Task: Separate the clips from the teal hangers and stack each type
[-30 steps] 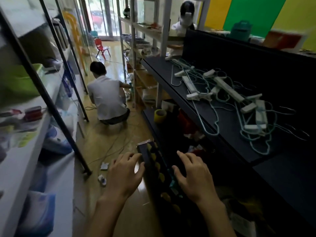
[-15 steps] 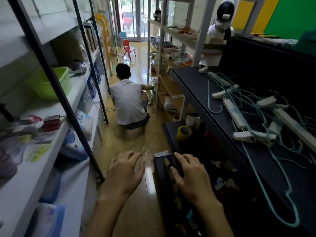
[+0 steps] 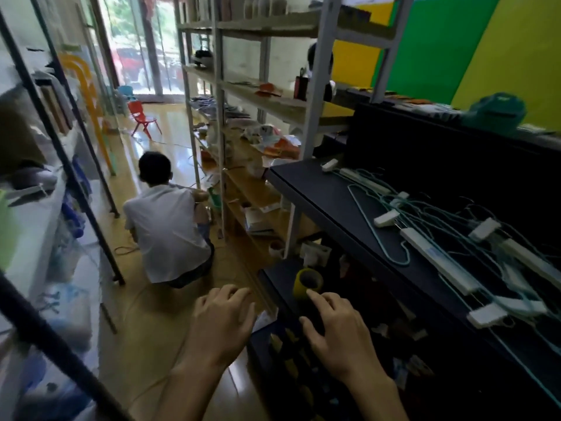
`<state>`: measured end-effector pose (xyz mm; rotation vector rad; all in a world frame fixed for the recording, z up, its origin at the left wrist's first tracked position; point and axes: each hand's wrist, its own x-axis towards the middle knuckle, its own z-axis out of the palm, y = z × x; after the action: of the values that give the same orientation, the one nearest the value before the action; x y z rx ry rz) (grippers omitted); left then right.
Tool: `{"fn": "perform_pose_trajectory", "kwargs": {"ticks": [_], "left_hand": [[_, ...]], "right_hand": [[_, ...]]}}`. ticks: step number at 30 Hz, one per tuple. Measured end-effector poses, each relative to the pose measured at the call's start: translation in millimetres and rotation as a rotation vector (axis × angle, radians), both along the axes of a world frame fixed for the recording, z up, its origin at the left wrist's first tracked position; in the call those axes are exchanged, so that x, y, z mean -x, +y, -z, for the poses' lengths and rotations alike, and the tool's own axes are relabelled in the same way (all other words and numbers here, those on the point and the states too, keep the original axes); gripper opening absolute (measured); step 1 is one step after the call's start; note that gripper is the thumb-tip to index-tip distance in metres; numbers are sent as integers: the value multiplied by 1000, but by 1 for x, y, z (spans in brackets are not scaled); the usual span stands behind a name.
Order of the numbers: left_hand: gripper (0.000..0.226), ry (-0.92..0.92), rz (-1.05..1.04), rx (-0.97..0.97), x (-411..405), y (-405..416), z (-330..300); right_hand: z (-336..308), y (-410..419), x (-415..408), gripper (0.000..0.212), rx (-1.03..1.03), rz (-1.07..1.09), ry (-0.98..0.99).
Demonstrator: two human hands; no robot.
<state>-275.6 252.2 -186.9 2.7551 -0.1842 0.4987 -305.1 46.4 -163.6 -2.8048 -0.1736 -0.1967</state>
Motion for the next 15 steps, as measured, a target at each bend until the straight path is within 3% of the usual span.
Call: {"fn": "perform_pose_trajectory", "kwargs": {"ticks": [6,12,15], "left_hand": [[36,-41,272,-27,-68,-28,-19],[29,-133,443,-51,-131,-72,-53],[36,-123,516,-64,-160,-98,-62]], "right_hand": [[-24,-17,-17,54,-16,172,-30],[-65,-55,-40,52,-4,332,-225],[-79,-86,-47,53,26,446,-284]]}}
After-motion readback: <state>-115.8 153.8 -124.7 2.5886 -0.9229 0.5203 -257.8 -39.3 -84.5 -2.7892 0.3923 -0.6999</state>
